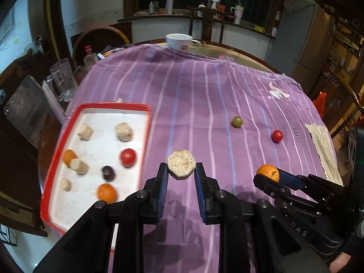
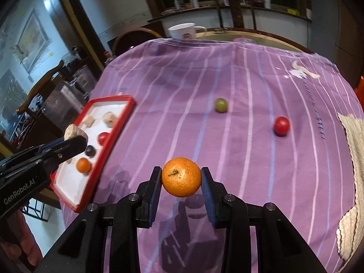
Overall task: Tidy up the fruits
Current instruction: 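Carry the bread piece and orange over the tray with both tools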
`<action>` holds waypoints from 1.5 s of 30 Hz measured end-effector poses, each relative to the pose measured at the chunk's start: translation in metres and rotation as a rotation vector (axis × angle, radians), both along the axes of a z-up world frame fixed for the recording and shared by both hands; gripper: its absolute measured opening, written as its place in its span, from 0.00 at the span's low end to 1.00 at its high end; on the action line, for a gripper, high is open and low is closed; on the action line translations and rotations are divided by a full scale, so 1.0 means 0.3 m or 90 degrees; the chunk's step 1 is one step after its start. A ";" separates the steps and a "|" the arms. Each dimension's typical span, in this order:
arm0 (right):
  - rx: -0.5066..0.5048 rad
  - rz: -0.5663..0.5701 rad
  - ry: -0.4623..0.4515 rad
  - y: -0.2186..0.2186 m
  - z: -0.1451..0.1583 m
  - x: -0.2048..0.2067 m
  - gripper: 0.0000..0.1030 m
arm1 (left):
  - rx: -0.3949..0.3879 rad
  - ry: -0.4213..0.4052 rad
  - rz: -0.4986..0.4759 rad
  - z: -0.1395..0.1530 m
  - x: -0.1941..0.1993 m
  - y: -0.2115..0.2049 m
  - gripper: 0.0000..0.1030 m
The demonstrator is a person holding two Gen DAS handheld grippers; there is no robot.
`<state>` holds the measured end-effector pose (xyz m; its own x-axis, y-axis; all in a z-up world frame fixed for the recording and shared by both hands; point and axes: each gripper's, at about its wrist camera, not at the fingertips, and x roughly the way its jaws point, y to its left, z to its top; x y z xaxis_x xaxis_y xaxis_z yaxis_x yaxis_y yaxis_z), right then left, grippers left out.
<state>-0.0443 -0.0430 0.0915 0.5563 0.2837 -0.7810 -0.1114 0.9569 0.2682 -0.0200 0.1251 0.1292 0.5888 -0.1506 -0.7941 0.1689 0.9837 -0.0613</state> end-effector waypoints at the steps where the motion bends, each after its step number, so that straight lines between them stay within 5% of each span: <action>1: -0.001 0.003 -0.002 0.019 0.005 -0.001 0.37 | 0.000 -0.004 0.004 0.008 -0.003 0.028 0.22; 22: -0.038 0.072 -0.014 0.372 0.048 0.019 0.37 | -0.019 -0.026 0.039 0.032 -0.018 0.323 0.22; 45: -0.057 0.146 0.011 0.586 -0.007 0.014 0.37 | -0.018 0.039 0.101 -0.110 -0.049 0.536 0.22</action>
<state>-0.0402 0.1327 0.0895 0.4713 0.3308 -0.8176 -0.3250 0.9269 0.1877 -0.0347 0.2860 0.0961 0.5578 -0.0822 -0.8259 0.0071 0.9955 -0.0944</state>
